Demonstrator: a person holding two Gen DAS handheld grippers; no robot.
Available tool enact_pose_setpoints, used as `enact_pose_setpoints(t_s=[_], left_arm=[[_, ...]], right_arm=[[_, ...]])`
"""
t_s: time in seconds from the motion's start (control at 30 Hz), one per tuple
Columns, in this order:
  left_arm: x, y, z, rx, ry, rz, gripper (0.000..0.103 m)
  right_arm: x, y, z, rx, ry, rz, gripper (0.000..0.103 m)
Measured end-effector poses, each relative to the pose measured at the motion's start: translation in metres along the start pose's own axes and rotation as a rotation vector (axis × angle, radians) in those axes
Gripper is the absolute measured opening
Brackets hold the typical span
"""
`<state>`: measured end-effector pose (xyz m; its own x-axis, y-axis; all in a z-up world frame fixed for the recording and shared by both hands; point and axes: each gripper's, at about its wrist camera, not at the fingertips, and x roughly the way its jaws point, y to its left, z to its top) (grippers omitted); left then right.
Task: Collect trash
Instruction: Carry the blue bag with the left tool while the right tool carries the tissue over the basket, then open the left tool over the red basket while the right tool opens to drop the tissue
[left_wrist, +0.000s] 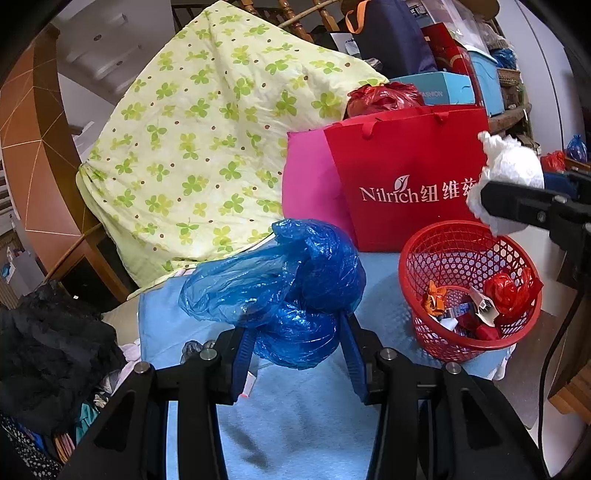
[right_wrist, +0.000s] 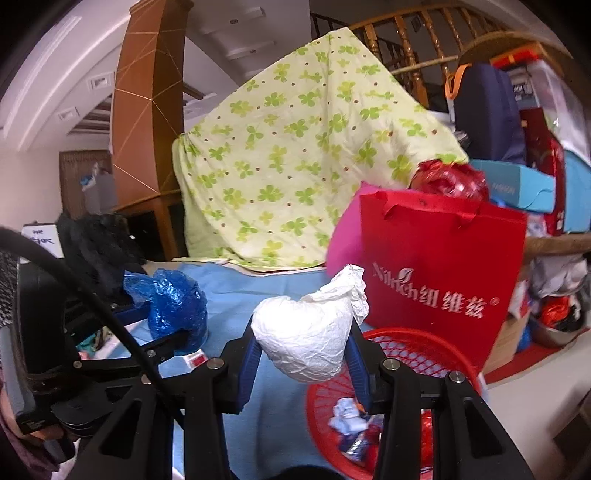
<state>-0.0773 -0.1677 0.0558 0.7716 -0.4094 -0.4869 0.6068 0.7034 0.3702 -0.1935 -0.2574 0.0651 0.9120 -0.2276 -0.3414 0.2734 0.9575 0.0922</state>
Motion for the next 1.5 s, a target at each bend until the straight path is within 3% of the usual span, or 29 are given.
enact_pose_setpoints(t_s=[0.43, 1.5], left_arm=[[0.001, -0.008, 0.001, 0.022, 0.005, -0.011, 0.047], [0.002, -0.011, 0.0, 0.043, 0.01, -0.042, 0.047]], right_arm=[[-0.009, -0.009, 0.005, -0.016, -0.024, -0.084, 0.047], [-0.009, -0.01, 0.007, -0.024, -0.024, -0.089, 0.047]])
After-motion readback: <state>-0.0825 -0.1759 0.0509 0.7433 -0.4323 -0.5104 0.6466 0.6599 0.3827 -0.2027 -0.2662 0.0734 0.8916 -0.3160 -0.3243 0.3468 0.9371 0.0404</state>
